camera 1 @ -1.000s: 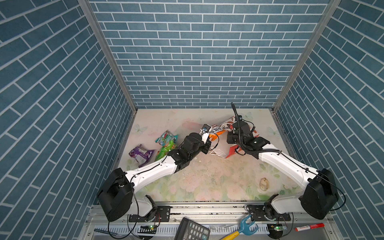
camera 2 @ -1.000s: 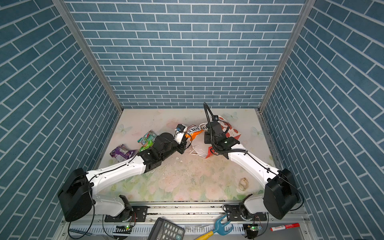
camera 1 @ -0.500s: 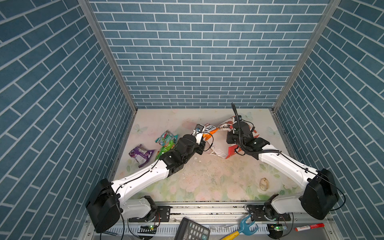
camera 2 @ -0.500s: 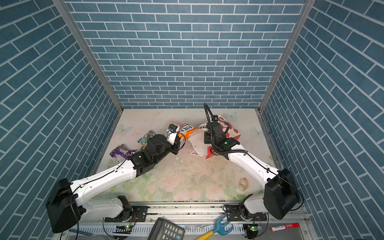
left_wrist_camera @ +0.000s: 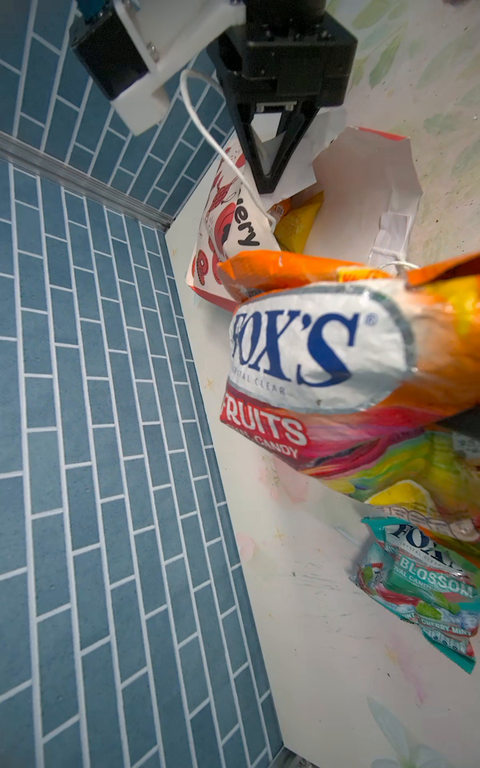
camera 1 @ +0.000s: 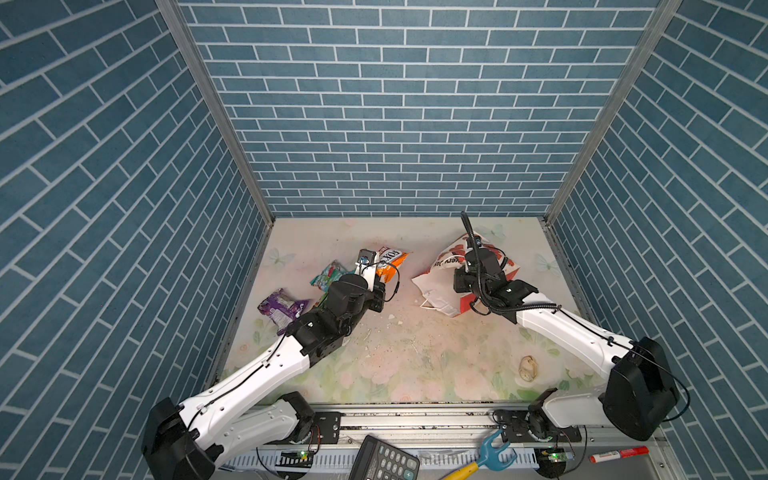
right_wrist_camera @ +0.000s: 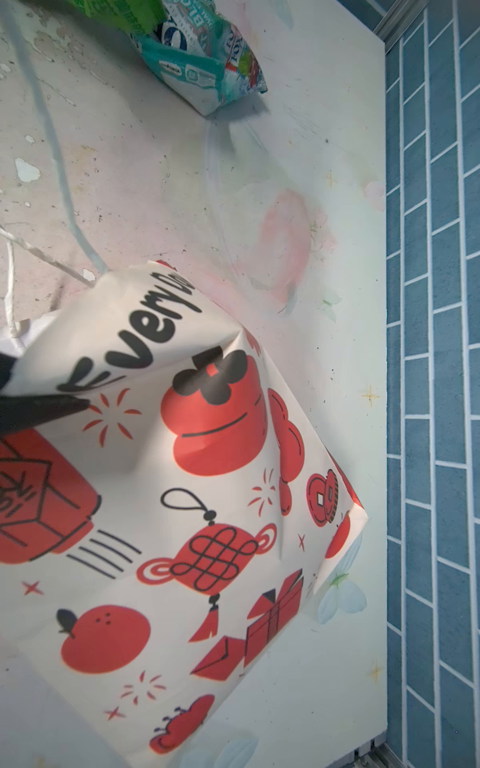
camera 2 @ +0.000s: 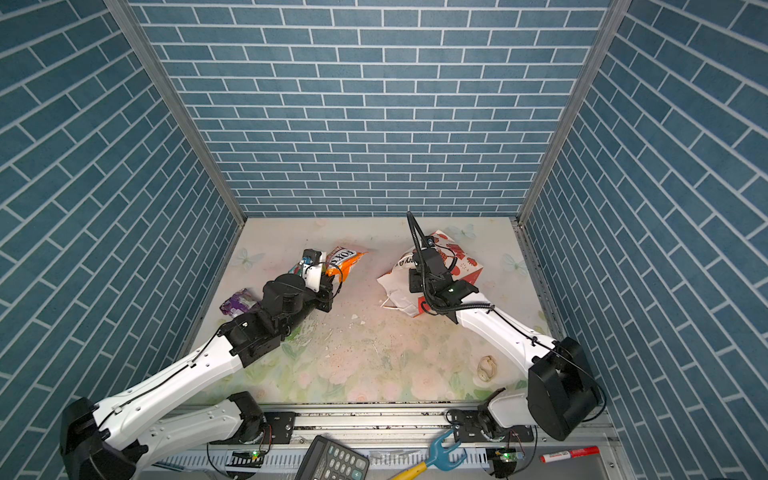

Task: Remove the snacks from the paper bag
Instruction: 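Carry the Fox's packet away from the bag and drop it near the purple packet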

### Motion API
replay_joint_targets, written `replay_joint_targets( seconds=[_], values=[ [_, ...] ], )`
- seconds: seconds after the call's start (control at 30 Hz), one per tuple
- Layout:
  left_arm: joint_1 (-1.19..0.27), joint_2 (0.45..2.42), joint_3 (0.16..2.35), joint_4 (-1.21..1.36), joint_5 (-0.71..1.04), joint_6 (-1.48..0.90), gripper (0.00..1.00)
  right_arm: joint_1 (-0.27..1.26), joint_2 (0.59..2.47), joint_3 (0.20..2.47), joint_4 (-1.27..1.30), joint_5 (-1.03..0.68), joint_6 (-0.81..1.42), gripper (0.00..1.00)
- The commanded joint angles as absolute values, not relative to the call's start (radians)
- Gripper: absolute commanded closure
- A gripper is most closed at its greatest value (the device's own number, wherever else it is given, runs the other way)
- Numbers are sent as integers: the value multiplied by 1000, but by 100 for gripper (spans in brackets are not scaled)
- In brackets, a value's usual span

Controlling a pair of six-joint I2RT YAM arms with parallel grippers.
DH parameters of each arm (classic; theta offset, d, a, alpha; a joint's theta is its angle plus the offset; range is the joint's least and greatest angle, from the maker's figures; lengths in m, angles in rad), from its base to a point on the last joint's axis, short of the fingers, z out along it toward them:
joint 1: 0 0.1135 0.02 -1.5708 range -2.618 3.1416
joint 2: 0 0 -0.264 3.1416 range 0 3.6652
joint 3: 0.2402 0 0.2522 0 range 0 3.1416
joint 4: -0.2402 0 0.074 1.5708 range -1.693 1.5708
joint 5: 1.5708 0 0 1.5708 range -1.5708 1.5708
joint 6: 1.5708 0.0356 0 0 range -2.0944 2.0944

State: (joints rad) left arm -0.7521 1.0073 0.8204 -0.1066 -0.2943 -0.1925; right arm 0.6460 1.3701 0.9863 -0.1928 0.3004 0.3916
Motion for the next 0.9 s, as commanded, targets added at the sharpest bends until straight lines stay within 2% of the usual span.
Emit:
replay_joint_targets(
  seconds=[0.0,0.23,0.43,0.67,0.87],
  values=[
    [-718,973,840,-175,-308,-242,100,640,1355,970,-206,319,359,100],
    [-575,915,874,-320,-293,-318,100,642,1342,969,-179,338,341,100],
    [-412,874,887,-432,-211,-375,100,640,1345,972,-165,347,321,100],
    [-315,803,888,-513,-204,-368,100,641,1359,968,-166,367,304,100],
    [-269,842,924,-512,-178,-346,100,641,1361,964,-160,364,308,100]
  ],
)
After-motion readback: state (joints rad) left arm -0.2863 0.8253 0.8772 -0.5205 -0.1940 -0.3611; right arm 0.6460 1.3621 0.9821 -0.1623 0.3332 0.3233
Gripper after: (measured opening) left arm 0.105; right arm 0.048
